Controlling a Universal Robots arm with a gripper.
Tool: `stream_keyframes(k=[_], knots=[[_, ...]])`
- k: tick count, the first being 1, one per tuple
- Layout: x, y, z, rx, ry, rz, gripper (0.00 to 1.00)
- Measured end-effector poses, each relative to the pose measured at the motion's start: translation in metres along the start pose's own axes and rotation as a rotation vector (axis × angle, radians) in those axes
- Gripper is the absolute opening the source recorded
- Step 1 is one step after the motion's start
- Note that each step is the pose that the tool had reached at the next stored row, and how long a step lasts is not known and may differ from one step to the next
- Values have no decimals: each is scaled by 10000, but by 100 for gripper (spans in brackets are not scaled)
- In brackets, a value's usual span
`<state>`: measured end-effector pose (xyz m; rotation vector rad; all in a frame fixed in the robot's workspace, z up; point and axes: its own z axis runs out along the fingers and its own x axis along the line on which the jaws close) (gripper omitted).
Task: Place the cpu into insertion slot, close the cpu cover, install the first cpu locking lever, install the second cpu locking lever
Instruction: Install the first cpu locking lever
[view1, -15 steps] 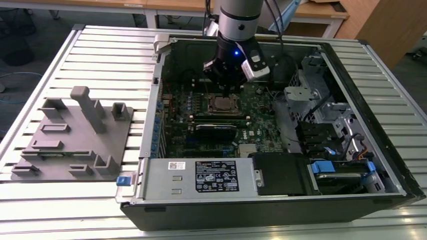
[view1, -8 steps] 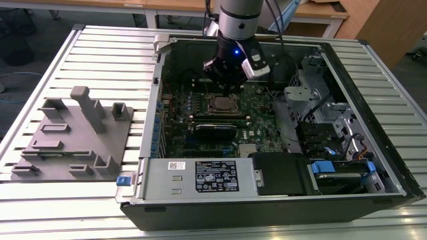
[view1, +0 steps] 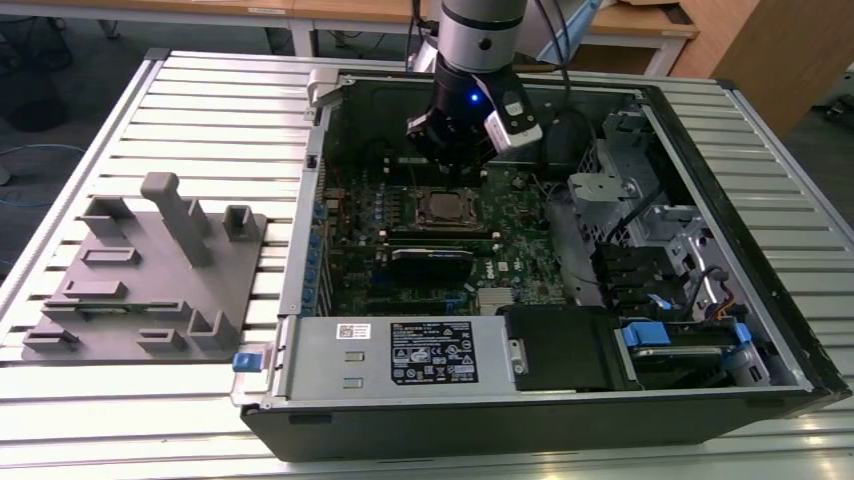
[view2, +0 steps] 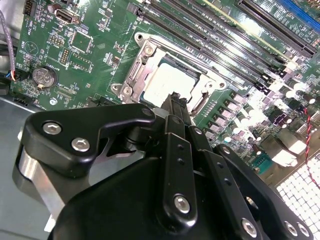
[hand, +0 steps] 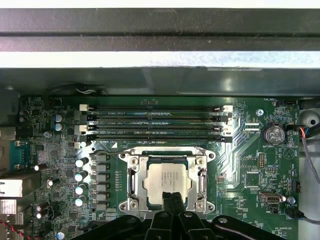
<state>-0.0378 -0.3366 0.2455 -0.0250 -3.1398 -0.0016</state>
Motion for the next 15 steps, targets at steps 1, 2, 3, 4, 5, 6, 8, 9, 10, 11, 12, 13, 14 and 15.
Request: stream_keyframes(k=[1,2,3,4,5,6,8,9,10,11,12,13,14,15], knots=[[0,0,0,0,0,0,11],[0,0,0,0,0,-1,11],[0,0,0,0,0,-1,11],[0,0,0,0,0,0,11],[0,0,0,0,0,0,11],[0,0,0,0,0,-1,11],[8,0,0,2,1,-1,11],[18,0,1,0,0,0,11],[28,-1,1,1,-2,-1,11],[38,-1,2,1,-4,0,11],[43,-1,2,1,-5,0,11],[46,-1,2,1,-5,0,11],[52,-1,3,0,-6,0,11],[61,-1,3,0,-7,-1,11]])
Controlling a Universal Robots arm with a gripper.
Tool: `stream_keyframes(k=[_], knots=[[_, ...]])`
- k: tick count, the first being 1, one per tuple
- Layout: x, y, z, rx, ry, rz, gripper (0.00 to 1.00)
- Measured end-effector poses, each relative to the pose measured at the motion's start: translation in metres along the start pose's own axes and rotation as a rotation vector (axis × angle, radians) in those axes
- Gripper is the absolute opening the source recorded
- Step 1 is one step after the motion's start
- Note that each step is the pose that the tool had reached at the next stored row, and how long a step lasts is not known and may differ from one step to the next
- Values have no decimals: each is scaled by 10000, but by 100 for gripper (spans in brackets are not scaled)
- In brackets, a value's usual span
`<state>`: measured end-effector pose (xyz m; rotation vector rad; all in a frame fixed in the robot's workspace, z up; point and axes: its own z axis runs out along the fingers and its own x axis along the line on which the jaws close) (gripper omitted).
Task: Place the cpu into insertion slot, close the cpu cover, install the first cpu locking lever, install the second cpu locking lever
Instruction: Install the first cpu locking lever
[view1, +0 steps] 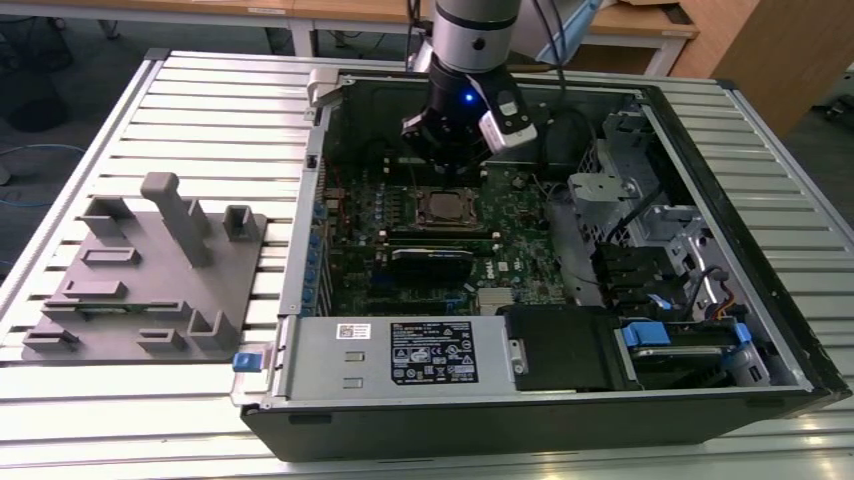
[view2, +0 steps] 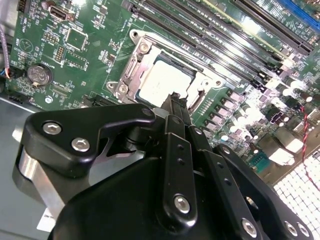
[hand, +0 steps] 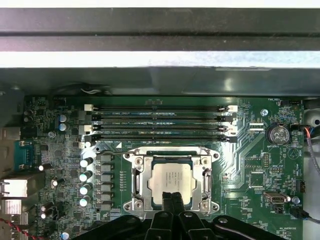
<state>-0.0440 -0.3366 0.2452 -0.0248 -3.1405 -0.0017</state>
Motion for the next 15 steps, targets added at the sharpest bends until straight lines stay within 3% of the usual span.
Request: stream_keyframes(k=[15], knots=[[111,-2,6,0,-7,1,11]])
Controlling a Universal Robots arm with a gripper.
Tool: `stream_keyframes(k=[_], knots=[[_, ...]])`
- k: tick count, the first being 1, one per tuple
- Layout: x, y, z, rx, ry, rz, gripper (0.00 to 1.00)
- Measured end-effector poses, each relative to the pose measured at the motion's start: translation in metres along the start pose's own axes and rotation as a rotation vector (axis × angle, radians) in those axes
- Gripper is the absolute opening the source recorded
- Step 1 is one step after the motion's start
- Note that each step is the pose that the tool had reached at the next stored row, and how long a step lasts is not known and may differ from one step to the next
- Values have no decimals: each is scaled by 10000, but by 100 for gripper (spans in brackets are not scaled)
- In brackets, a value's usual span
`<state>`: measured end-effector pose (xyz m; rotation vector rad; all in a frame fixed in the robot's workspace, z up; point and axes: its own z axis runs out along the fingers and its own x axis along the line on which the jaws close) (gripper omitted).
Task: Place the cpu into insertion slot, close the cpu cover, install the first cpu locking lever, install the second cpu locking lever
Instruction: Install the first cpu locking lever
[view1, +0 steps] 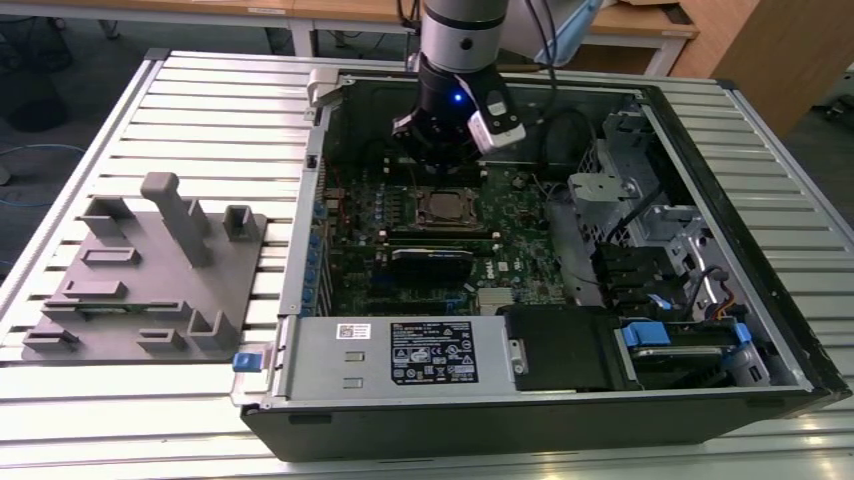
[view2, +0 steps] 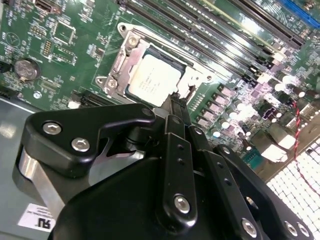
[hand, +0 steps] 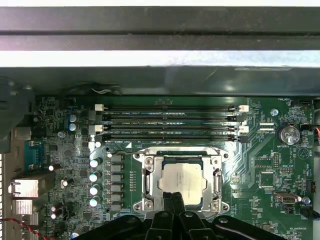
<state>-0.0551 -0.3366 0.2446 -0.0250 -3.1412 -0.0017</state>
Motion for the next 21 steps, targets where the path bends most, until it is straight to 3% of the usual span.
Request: stream_keyframes(k=[10,21], knots=[[241,-4,8,0,-52,0,11],[260,-4,-17,-3,-59,-1,11]])
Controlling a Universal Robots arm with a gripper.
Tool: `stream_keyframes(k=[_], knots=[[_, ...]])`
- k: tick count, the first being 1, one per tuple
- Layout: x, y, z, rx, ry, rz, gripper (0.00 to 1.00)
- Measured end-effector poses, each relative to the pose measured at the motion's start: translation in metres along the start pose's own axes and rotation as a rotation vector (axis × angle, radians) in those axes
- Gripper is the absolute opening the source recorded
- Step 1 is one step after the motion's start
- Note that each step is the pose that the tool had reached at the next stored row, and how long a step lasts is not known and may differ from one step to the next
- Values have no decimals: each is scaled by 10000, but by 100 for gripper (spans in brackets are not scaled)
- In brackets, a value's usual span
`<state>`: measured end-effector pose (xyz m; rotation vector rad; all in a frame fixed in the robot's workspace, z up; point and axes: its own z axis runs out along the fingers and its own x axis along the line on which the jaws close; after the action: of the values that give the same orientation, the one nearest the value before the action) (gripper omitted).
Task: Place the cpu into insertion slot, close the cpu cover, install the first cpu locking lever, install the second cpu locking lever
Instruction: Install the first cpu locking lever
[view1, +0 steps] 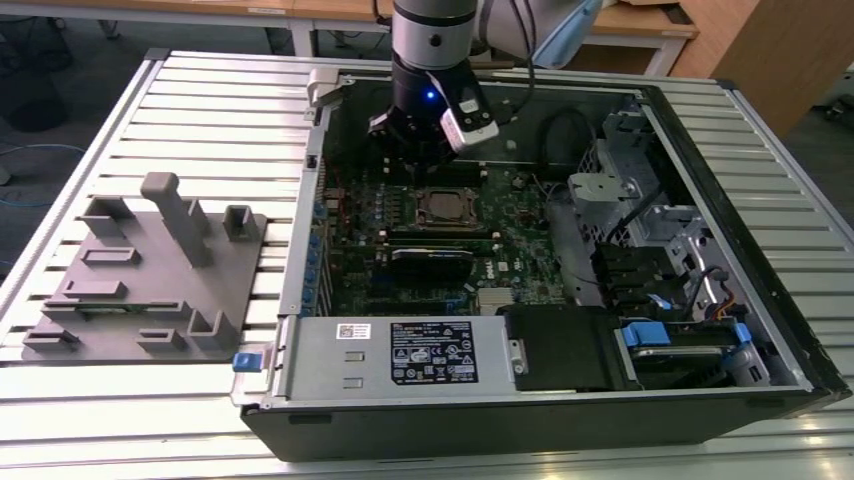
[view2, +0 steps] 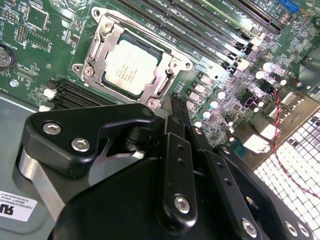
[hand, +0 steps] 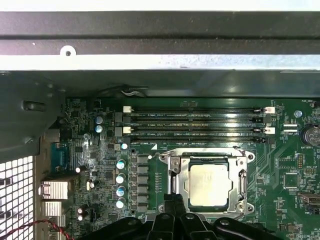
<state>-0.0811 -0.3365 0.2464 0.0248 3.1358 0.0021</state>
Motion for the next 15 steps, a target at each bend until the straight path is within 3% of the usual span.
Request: stream_keyframes(k=[15], knots=[[41,-1,-1,3,2,1,11]])
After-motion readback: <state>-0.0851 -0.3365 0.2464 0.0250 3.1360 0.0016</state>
